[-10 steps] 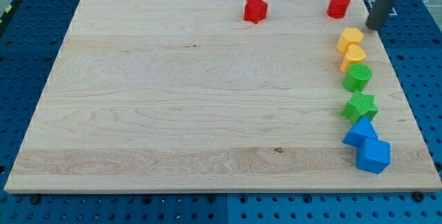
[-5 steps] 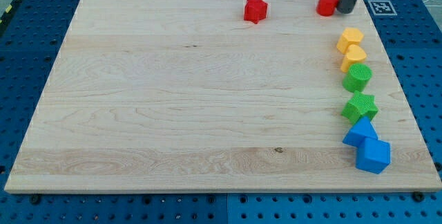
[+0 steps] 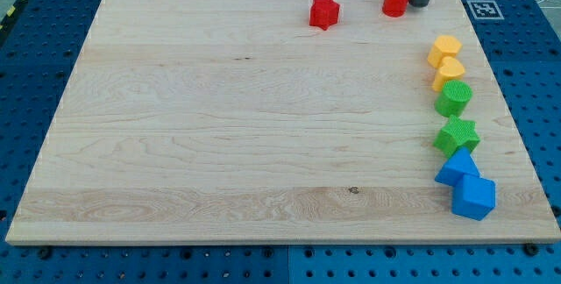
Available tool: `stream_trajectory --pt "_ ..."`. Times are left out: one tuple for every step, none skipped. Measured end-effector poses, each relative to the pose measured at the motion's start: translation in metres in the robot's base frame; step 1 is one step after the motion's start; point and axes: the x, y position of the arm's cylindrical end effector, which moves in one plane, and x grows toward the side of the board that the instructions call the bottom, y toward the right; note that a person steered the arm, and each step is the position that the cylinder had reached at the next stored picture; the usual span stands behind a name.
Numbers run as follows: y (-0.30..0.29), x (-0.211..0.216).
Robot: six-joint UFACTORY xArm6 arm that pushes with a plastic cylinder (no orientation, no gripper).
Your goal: Push the red circle to the red star
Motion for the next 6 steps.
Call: stream_trajectory --pt "-0.019 0.001" --pt "-0.044 0.007" --pt "-0.066 0.014" --pt "-0.085 0.018" --pt "-0.100 0.018" --pt "-0.089 0.019"
